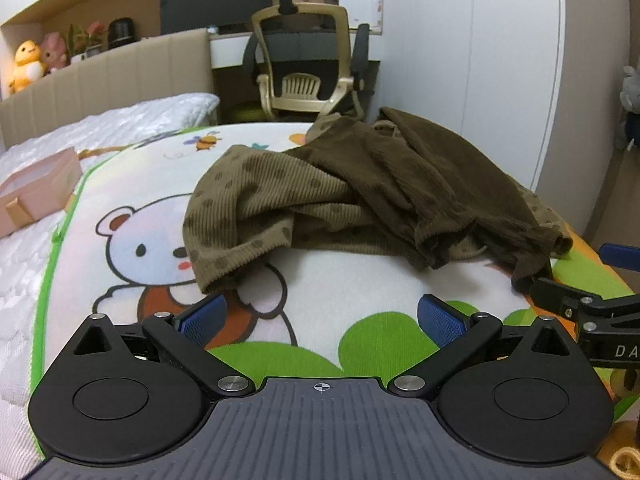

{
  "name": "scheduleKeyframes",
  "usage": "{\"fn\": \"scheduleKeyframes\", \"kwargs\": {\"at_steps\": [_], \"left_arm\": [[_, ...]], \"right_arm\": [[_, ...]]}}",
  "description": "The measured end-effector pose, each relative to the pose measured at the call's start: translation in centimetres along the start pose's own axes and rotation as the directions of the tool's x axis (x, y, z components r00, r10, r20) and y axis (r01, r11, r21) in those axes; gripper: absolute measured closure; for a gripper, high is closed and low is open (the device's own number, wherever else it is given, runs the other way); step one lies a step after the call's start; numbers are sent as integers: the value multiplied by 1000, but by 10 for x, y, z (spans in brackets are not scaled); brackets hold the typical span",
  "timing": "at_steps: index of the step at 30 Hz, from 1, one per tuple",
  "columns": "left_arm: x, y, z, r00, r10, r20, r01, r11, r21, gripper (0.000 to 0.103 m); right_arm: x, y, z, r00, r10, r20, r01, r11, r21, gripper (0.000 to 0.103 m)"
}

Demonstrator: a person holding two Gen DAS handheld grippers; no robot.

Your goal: Fold clothes

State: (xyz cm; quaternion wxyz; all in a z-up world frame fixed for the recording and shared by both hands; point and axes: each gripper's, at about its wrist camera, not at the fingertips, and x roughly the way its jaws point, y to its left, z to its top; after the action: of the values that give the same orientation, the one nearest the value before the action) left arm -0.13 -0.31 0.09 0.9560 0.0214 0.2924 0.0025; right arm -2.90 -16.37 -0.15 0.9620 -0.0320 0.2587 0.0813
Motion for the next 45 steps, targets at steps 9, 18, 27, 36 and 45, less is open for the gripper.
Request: {"fn": "scheduleKeyframes", "kwargs": {"at_steps": [9, 18, 27, 36, 45], "left_arm": [[2, 2, -2, 999, -9, -34, 8, 1000, -19, 0], [1, 4, -4, 999, -13, -43, 12, 1000, -18, 0], [3, 7, -4, 998, -16, -61, 14, 1000, -27, 0], [5, 6, -4, 997, -16, -79, 14, 999, -29, 0], [7, 6, -3, 995, -15, -95, 12, 999, -31, 0]], "right_arm": [[-1, -2, 1, 1000, 5, 8, -5, 999, 35, 0], [2, -1, -1, 1000, 11, 4, -12, 999, 31, 0], [3, 0, -1, 1000, 14, -13, -14, 999, 33, 0], [4, 0, -1, 1000, 16, -19, -15, 999, 36, 0], [6, 0, -3, 999, 22, -29, -21, 999, 41, 0]]}}
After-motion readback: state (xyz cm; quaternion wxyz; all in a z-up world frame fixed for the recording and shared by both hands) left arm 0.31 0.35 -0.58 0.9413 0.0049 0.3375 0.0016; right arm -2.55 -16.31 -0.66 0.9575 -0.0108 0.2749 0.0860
